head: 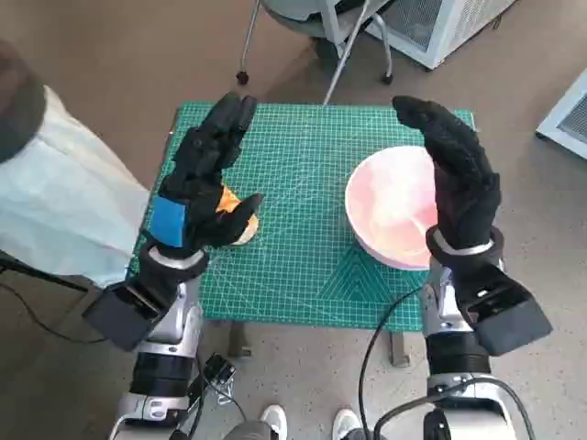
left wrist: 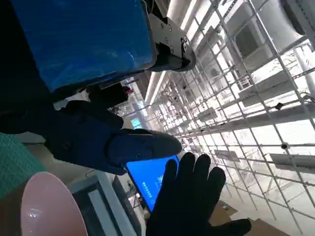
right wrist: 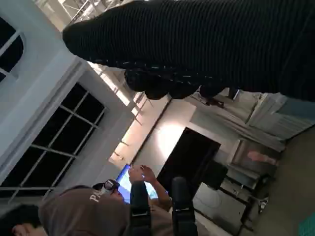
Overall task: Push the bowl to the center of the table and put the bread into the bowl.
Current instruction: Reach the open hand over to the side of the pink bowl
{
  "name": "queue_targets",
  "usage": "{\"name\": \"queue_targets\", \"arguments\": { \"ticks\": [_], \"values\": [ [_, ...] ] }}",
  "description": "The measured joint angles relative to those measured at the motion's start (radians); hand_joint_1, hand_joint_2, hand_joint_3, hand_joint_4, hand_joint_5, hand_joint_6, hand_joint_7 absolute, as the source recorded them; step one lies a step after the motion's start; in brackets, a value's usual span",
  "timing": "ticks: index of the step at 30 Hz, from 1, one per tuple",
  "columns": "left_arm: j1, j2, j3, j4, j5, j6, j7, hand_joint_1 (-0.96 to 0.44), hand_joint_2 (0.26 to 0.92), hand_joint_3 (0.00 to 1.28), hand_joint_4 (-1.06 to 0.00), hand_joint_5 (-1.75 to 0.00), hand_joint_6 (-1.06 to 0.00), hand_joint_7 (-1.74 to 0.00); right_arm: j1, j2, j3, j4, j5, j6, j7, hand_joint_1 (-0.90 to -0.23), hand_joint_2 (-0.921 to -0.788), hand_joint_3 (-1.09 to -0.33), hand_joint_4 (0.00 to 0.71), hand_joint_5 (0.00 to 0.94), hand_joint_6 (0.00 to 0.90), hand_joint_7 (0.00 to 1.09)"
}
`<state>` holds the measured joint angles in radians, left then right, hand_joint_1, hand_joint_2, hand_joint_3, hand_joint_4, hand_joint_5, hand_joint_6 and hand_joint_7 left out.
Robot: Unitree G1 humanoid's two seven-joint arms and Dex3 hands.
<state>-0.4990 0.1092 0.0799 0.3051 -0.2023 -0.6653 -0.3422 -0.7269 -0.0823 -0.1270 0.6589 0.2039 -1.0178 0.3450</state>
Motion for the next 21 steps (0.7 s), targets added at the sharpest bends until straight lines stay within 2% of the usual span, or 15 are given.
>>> {"name": "queue_targets", "arguments": {
  "ticks": [9, 21],
  "values": [
    [-0.009, 0.0, -0.001, -0.005, 0.001, 0.012, 0.0, -0.54, 0.921, 0.34, -0.3, 0.0, -0.15, -0.43, 0.005, -0.009, 0.001, -0.025, 0.0, 0.014, 0.0, -0.559, -0.921, -0.767, 0.349, 0.001, 0.011, 0.79],
    [-0.009, 0.0, -0.002, -0.014, -0.005, 0.032, -0.01, -0.55, 0.921, 0.35, -0.3, 0.0, -0.11, -0.49, 0.031, -0.03, 0.001, -0.051, 0.019, 0.025, 0.001, -0.557, -0.921, -0.763, 0.345, 0.0, 0.01, 0.79]
  ]
}}
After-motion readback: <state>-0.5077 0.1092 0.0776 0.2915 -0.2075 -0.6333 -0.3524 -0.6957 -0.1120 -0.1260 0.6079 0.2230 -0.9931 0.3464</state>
